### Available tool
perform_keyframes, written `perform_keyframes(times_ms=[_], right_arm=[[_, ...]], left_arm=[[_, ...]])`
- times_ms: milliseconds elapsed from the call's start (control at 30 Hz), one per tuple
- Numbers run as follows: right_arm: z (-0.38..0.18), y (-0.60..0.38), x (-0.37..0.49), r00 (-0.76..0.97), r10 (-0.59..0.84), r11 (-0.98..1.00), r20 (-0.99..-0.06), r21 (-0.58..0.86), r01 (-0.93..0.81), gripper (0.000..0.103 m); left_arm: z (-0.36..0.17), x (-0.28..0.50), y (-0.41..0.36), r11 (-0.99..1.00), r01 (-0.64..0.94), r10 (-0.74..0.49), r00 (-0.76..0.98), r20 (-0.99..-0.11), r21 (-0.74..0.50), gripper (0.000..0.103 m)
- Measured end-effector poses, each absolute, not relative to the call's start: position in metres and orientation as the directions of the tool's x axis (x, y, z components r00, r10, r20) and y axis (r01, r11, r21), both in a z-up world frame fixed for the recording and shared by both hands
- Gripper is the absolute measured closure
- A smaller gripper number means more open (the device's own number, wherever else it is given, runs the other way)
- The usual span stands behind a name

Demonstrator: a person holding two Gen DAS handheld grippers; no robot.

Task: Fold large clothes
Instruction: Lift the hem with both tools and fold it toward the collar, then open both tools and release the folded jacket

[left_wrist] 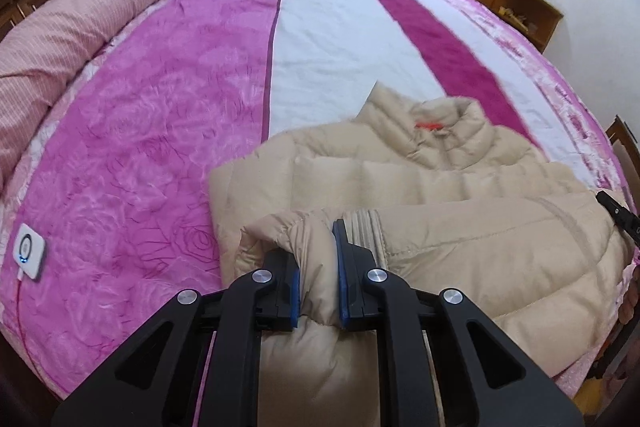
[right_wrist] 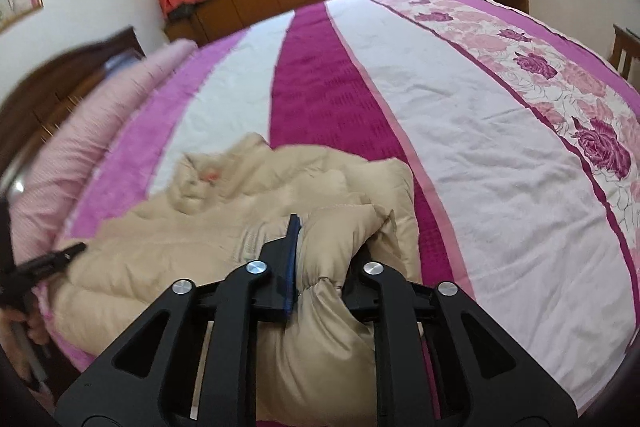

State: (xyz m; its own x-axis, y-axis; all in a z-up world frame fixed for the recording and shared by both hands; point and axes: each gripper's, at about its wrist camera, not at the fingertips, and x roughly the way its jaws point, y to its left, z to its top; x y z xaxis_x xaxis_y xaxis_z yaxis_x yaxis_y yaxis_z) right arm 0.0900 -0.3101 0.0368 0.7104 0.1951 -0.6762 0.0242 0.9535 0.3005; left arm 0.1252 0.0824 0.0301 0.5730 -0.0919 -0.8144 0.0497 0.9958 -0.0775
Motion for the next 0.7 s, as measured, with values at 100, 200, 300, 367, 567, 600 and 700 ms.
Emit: perform_keyframes(times_ms=[100, 200, 300, 367, 567, 600, 700], right_arm=[[0.015, -0.309, 0.1, 0.677, 0.186, 0.957, -0.712, 0.286, 0.038, 0.083], [0.0, -0.308, 0.106, 0.659, 0.183, 0.96, -0.73, 0.276, 0.038, 0.082], [-0.007, -0.306, 0.111, 0.646, 0.173, 0.963, -0.743, 0.265, 0.047, 0.081], [-0.007, -0.305, 0.114, 0.638, 0.168, 0.963, -0.751, 0.264, 0.058, 0.081], [-0.007, -0.305, 0.115, 0.634, 0.172, 0.961, -0.754, 0.269, 0.058, 0.077], [-0.006, -0.305, 0.115, 0.633, 0.178, 0.959, -0.753, 0.278, 0.06, 0.077], [-0.002, -0.31, 0.115, 0.633, 0.213, 0.942, -0.744, 0.328, 0.068, 0.072]], left_arm=[[0.015, 0.132, 0.08, 0.996, 0.054, -0.086, 0.56, -0.824, -0.067, 0.088], [0.006, 0.137, 0.08, 0.996, 0.051, -0.089, 0.554, -0.828, -0.073, 0.087], [0.006, 0.138, 0.079, 0.996, 0.056, -0.086, 0.558, -0.826, -0.066, 0.084], [0.012, 0.132, 0.078, 0.996, 0.067, -0.082, 0.569, -0.818, -0.053, 0.078], [0.037, 0.096, 0.093, 0.995, 0.086, -0.093, 0.595, -0.799, -0.053, 0.034], [0.039, 0.091, 0.095, 0.994, 0.092, -0.101, 0.596, -0.796, -0.057, 0.034], [0.046, 0.07, 0.105, 0.993, 0.088, -0.121, 0.598, -0.793, -0.084, 0.033]])
